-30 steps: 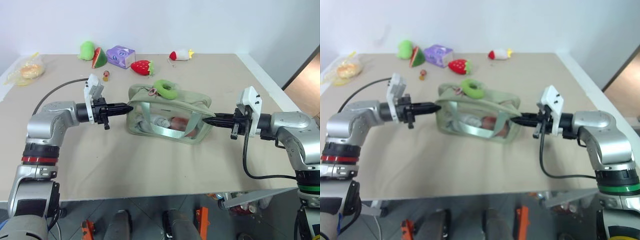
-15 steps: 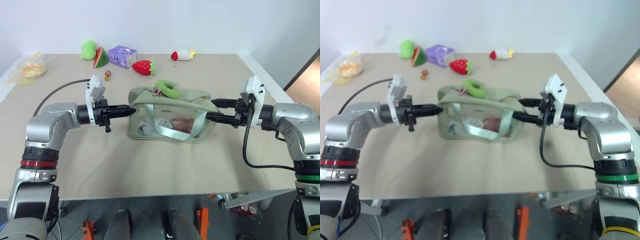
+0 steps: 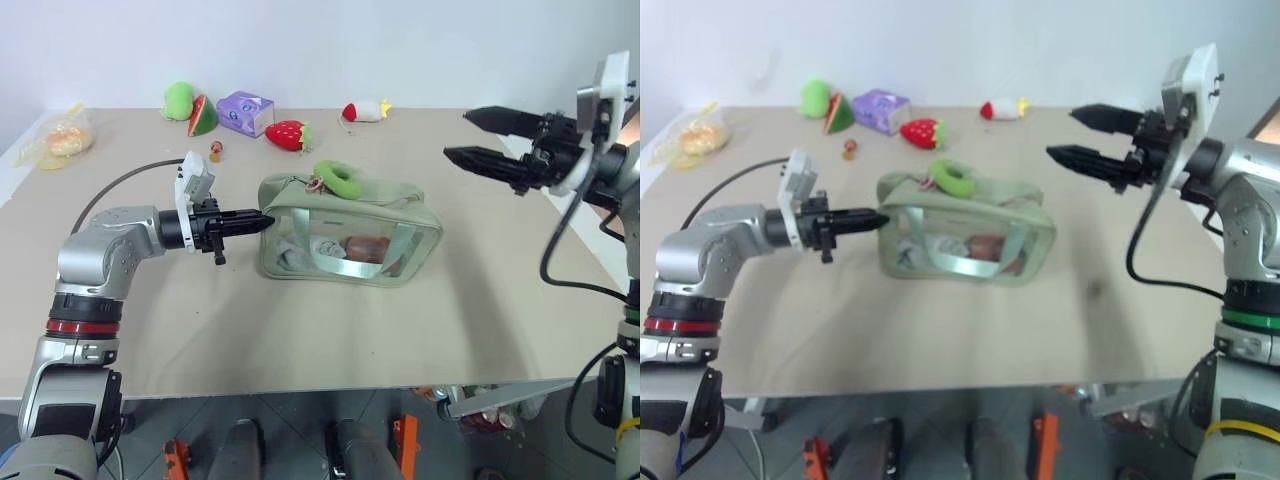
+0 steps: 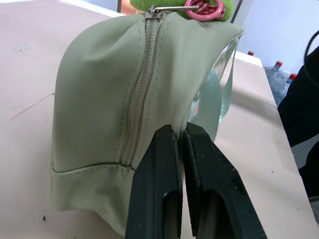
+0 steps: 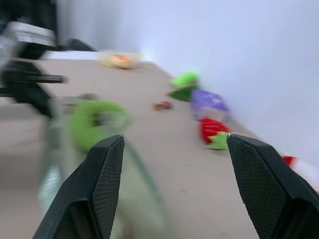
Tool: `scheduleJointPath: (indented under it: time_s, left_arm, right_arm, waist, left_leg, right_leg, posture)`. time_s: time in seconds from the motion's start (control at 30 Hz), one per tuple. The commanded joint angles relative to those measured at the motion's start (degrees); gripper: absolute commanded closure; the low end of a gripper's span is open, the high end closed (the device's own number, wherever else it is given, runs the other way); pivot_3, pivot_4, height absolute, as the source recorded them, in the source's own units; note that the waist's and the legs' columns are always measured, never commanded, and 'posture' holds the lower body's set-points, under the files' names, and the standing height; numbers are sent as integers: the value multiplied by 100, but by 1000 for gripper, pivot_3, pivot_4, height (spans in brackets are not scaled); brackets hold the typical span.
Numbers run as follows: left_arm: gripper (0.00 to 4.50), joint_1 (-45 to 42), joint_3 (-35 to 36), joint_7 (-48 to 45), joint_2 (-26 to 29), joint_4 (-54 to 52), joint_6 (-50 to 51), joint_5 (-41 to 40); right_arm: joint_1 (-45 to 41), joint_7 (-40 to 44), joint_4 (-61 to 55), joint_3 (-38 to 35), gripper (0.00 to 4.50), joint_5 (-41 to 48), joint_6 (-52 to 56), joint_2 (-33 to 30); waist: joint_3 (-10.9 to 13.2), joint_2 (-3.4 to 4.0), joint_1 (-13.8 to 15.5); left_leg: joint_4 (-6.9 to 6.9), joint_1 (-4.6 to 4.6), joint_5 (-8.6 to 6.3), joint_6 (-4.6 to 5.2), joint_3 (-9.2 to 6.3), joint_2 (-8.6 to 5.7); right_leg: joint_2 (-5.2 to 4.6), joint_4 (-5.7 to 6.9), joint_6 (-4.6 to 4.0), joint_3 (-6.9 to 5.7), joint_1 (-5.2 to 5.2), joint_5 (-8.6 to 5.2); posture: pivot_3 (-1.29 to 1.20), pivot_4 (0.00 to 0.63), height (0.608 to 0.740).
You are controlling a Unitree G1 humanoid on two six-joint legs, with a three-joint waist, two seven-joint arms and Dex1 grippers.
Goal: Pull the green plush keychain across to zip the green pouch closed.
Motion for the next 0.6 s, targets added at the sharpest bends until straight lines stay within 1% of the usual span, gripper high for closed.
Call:
scheduleJointPath:
  time_s: [0.03,0.1,0.13,0.23,0.33,0.47,0.6]
  left_arm:
    - [4500,-18,54,12,-43,-219,-113,-94]
    - [4500,-7,53,16,-48,-210,-136,-91]
    - [4500,3,55,21,-52,-216,-141,-95]
    - [4500,40,67,45,-67,-253,-146,-104]
    - [4500,82,78,83,-89,-301,-139,-114]
    - [4500,168,110,151,-110,-391,-120,-143]
    - [4500,239,123,199,-130,-499,-85,-176]
  right_arm:
    - [-316,-41,-400,507,1107,-345,-353,267]
    - [-480,-102,-492,848,1107,-650,-500,427]
    - [-600,-102,-548,957,1107,-667,-470,546]
    - [-961,-31,-704,1145,1107,-551,-182,799]
    - [-1185,31,-815,1169,1107,-397,156,904]
    - [-1228,148,-964,1203,1107,-262,388,928]
    - [-1036,145,-990,1381,1107,-409,383,991]
  waist:
    - [0,1,-2]
    - [1,3,-2]
    - [2,3,6]
    - [2,4,8]
    - [0,1,34]
    - [0,0,28]
    - [0,0,27]
  left_leg:
    - [-1,0,0,0,0,0]
    - [-3,-2,0,0,0,0]
    - [-4,-3,0,0,0,0]
    - [-4,-12,0,0,0,0]
    - [-4,-16,0,0,-2,0]
    - [-3,-17,0,0,-1,-3]
    - [-3,-15,0,0,-2,-2]
  right_leg:
    - [0,0,0,0,-1,0]
    - [1,0,6,0,-5,3]
    - [1,1,13,0,-6,8]
    - [0,1,17,0,-11,8]
    - [-2,0,21,-4,-9,6]
    - [-9,-4,9,-5,-7,-2]
    - [-7,-3,6,-6,-7,-2]
  posture:
    - [0,150,740]
    - [0,150,740]
    - [0,150,740]
    - [0,150,740]
    - [0,150,740]
    - [0,150,740]
    - [0,150,740]
